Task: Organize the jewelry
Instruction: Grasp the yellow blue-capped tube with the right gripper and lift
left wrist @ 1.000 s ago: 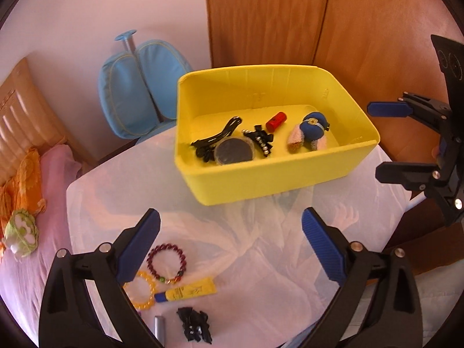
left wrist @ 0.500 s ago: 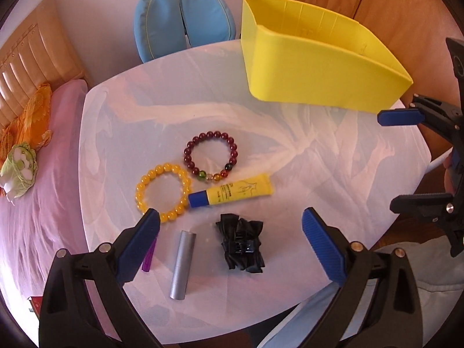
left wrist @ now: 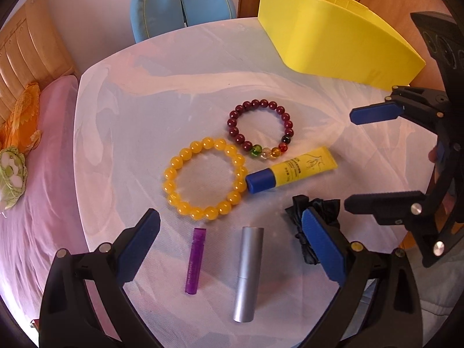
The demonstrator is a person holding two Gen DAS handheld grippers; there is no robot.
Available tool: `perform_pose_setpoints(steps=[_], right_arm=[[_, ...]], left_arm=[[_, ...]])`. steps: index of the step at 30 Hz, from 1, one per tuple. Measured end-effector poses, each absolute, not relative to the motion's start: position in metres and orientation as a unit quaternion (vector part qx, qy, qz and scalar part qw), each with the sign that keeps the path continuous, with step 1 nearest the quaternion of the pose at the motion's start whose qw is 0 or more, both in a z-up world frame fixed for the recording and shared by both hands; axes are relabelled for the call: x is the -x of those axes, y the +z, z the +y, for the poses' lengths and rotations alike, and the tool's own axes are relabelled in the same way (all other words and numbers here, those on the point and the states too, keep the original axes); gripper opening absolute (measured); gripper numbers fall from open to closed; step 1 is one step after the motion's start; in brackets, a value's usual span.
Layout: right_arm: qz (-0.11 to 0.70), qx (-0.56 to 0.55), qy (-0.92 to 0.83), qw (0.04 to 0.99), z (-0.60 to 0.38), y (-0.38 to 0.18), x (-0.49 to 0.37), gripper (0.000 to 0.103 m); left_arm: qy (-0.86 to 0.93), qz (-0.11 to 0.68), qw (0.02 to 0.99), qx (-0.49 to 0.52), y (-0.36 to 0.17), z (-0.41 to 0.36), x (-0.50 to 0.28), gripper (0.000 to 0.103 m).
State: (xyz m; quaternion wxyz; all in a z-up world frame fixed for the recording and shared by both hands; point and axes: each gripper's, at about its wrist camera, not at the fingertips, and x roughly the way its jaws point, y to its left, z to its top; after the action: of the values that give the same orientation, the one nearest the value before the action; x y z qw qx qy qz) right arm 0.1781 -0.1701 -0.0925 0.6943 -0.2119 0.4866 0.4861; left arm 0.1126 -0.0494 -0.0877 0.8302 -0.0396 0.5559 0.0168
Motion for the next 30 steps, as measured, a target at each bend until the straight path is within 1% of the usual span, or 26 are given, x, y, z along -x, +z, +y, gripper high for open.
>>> perform_pose_setpoints(steps=[9,10,11,12,13,18,20,21,22,23,24,25,26,30], right_arm=[[0.468,0.275,0.492,0.68,-0.145,-0.113,-0.187,0.097],[0.467,0.279,0.494,0.679,-0.144,-0.115,-0.187,0.093],[0.467,0.282,0.496,0.676,-0.143,-0.117,-0.188,0.079],[0.47,0.285,0.5,0.669,-0.141,-0.119,-0.189,0.072],[0.475,0.29,0.503,0.662,-0.139,-0.122,-0.189,0.068],[0.446,0.33,0.529,0.642,-0.133,-0.124,-0.179,0.068],[0.432,0.343,0.544,0.633,-0.133,-0.123,-0.174,0.061],[0.422,0.355,0.546,0.63,-0.132,-0.123,-0.171,0.06],[0.413,0.367,0.549,0.627,-0.132,-0.123,-0.168,0.056],[0.409,0.371,0.555,0.622,-0.13,-0.123,-0.167,0.046],[0.406,0.373,0.559,0.62,-0.131,-0.123,-0.166,0.039],[0.404,0.375,0.561,0.618,-0.131,-0.122,-0.164,0.03],[0.403,0.377,0.562,0.616,-0.129,-0.124,-0.161,0.024],[0.41,0.355,0.563,0.624,-0.135,-0.118,-0.163,0.023]], left_arm=[[0.016,0.539,0.839,0.075,-0.09,-0.032,-0.105,0.096],[0.017,0.538,0.84,0.075,-0.091,-0.031,-0.105,0.096],[0.02,0.538,0.84,0.075,-0.091,-0.029,-0.105,0.096],[0.025,0.537,0.84,0.075,-0.091,-0.028,-0.104,0.096],[0.028,0.535,0.841,0.077,-0.09,-0.027,-0.103,0.096],[0.038,0.53,0.841,0.098,-0.093,-0.018,-0.097,0.096],[0.044,0.532,0.84,0.102,-0.095,-0.016,-0.096,0.096],[0.047,0.531,0.839,0.105,-0.096,-0.015,-0.096,0.096],[0.048,0.531,0.839,0.108,-0.096,-0.014,-0.095,0.096],[0.05,0.531,0.839,0.11,-0.096,-0.013,-0.096,0.096],[0.05,0.53,0.839,0.11,-0.096,-0.013,-0.097,0.096],[0.051,0.53,0.839,0.109,-0.096,-0.013,-0.098,0.096],[0.051,0.529,0.84,0.109,-0.095,-0.014,-0.098,0.096],[0.045,0.526,0.843,0.106,-0.091,-0.016,-0.101,0.096]])
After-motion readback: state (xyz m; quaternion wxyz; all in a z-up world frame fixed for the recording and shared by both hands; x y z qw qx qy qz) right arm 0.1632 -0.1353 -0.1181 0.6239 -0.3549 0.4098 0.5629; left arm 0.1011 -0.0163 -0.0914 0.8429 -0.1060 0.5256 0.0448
